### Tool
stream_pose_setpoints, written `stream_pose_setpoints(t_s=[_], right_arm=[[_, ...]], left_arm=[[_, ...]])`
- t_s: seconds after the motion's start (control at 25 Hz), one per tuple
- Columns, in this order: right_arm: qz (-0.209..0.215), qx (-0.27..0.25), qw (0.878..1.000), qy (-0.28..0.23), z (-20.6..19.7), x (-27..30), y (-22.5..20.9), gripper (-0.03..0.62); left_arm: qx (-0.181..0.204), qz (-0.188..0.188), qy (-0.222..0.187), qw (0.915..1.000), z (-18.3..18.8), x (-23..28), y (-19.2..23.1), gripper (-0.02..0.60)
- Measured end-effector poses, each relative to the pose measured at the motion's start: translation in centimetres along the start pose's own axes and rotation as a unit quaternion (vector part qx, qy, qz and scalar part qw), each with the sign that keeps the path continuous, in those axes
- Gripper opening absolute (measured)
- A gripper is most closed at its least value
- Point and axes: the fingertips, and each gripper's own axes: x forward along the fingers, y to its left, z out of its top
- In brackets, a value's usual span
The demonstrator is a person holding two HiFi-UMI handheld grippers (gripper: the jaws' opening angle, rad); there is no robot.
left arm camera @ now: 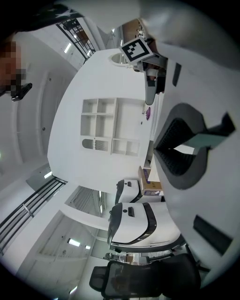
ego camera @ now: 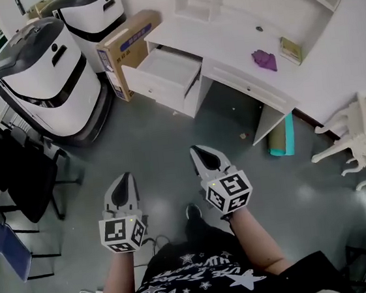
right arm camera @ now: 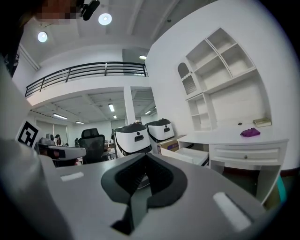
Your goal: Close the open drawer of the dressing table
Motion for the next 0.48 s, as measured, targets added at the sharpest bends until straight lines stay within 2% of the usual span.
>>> stream_pose_setpoints(t_s=[0.48], right_arm=[[0.039,0.004,0.999,-0.004,2.4,5.2,-7.3,0.003]], left_arm=[[0.006,0.025,0.003,0.9997,1.5,8.3,-2.8,0.009]])
